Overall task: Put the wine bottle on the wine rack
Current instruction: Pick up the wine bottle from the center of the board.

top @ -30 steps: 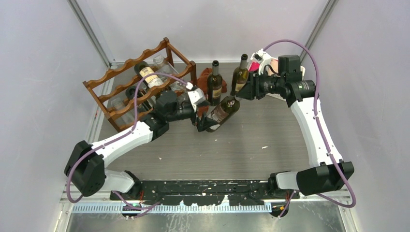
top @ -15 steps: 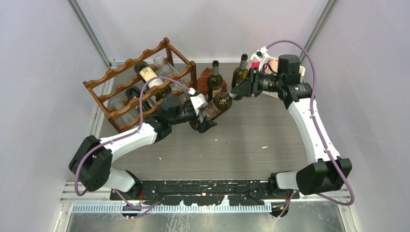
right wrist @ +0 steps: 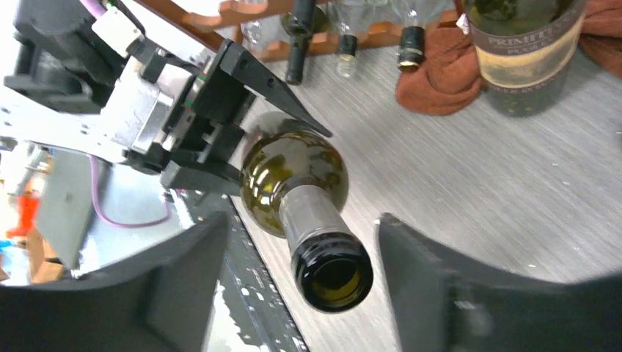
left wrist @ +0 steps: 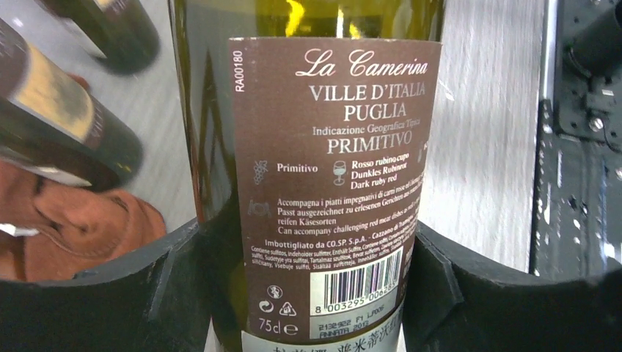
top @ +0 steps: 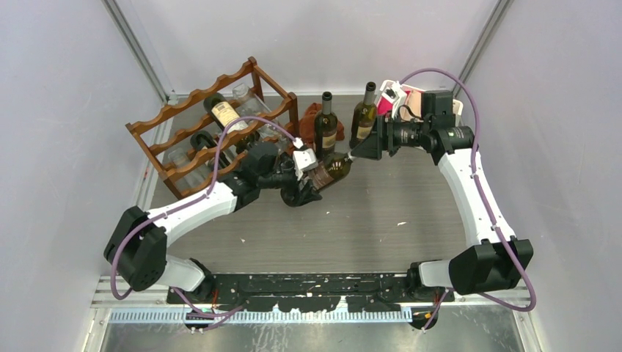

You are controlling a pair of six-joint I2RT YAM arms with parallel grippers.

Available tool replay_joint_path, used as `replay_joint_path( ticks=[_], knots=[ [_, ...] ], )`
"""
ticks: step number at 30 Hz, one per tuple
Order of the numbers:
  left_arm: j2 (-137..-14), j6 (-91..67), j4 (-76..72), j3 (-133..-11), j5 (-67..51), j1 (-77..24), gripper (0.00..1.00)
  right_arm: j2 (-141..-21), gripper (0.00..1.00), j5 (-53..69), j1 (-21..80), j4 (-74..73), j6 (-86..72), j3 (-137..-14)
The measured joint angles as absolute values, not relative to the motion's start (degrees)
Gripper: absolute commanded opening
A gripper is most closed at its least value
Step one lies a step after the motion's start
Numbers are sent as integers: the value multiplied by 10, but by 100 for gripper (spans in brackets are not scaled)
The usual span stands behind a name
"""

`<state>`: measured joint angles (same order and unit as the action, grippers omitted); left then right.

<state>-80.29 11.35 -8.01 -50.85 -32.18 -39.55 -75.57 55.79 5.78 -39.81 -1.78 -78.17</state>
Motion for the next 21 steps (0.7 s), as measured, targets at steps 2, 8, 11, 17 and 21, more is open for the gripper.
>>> replay_joint_path(
  ticks=[2, 8, 11, 17, 21],
  knots=[
    [-801, 124, -22, -521, -329, -393, 0, -759, 100, 551, 55, -435, 29, -791],
    [-801, 148, 139, -579, -367, -389, 0, -766, 100, 528, 50, -509, 199, -844],
    [-801, 156, 176, -596, -386, -389, 0, -764, 100, 559, 49, -553, 352, -853],
    [-819, 173, 241, -635, -410, -390, 0, -771, 100, 618, 77, -687, 671, -841],
    [-830, 185, 265, -643, -410, -396, 0, -789, 100, 614, 130, -737, 793, -841]
  ],
)
